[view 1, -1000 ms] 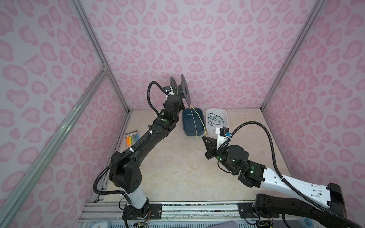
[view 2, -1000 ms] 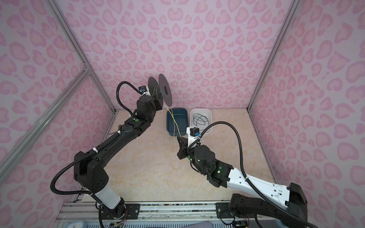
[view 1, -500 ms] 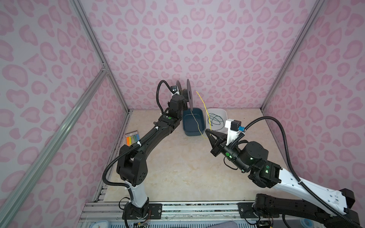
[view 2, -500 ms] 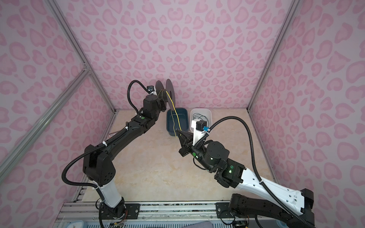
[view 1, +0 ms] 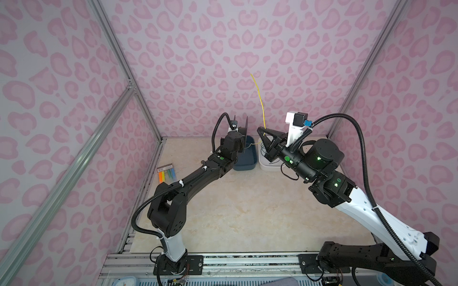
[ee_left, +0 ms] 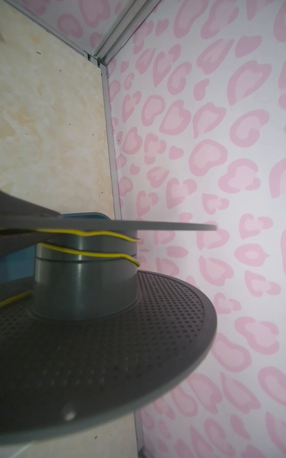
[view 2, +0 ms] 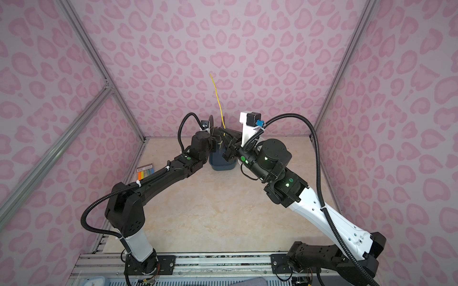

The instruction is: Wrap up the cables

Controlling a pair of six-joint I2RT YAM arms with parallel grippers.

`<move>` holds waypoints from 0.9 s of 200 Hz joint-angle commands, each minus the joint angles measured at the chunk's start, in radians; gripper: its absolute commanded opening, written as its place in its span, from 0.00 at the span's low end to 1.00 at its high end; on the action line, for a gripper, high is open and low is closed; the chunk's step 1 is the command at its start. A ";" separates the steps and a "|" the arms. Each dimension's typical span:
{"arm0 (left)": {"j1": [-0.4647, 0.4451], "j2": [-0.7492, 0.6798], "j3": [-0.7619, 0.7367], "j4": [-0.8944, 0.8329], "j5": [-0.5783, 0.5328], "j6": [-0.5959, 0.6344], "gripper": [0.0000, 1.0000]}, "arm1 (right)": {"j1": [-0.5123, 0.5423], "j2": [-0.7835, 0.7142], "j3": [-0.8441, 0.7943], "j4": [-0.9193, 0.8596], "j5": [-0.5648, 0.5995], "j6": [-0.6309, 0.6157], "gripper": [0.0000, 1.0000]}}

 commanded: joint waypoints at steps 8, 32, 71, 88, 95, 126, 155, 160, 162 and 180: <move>-0.053 -0.069 -0.075 0.086 -0.019 0.048 0.04 | -0.068 0.055 0.116 -0.003 -0.080 -0.001 0.00; -0.113 -0.113 -0.170 0.092 -0.032 0.066 0.04 | -0.129 0.096 0.174 -0.016 -0.128 0.023 0.00; -0.188 -0.192 -0.284 0.089 -0.042 0.063 0.04 | -0.199 0.132 0.226 -0.035 -0.168 0.041 0.00; -0.217 -0.225 -0.330 0.087 -0.039 0.067 0.04 | -0.231 0.143 0.245 -0.043 -0.182 0.043 0.00; -0.231 -0.236 -0.343 0.080 -0.042 0.072 0.04 | -0.244 0.148 0.254 -0.043 -0.185 0.046 0.00; -0.306 -0.272 -0.404 0.049 -0.078 0.086 0.04 | -0.296 0.184 0.300 -0.054 -0.210 0.057 0.00; -0.368 -0.316 -0.474 0.000 -0.092 0.033 0.04 | -0.297 0.213 0.334 -0.079 -0.210 0.028 0.00; -0.376 -0.322 -0.482 -0.010 -0.093 0.024 0.04 | -0.299 0.217 0.340 -0.082 -0.209 0.024 0.00; -0.379 -0.323 -0.487 -0.016 -0.094 0.020 0.04 | -0.299 0.220 0.342 -0.083 -0.208 0.022 0.00; -0.408 -0.336 -0.516 -0.053 -0.119 -0.010 0.04 | -0.305 0.236 0.362 -0.092 -0.207 0.010 0.00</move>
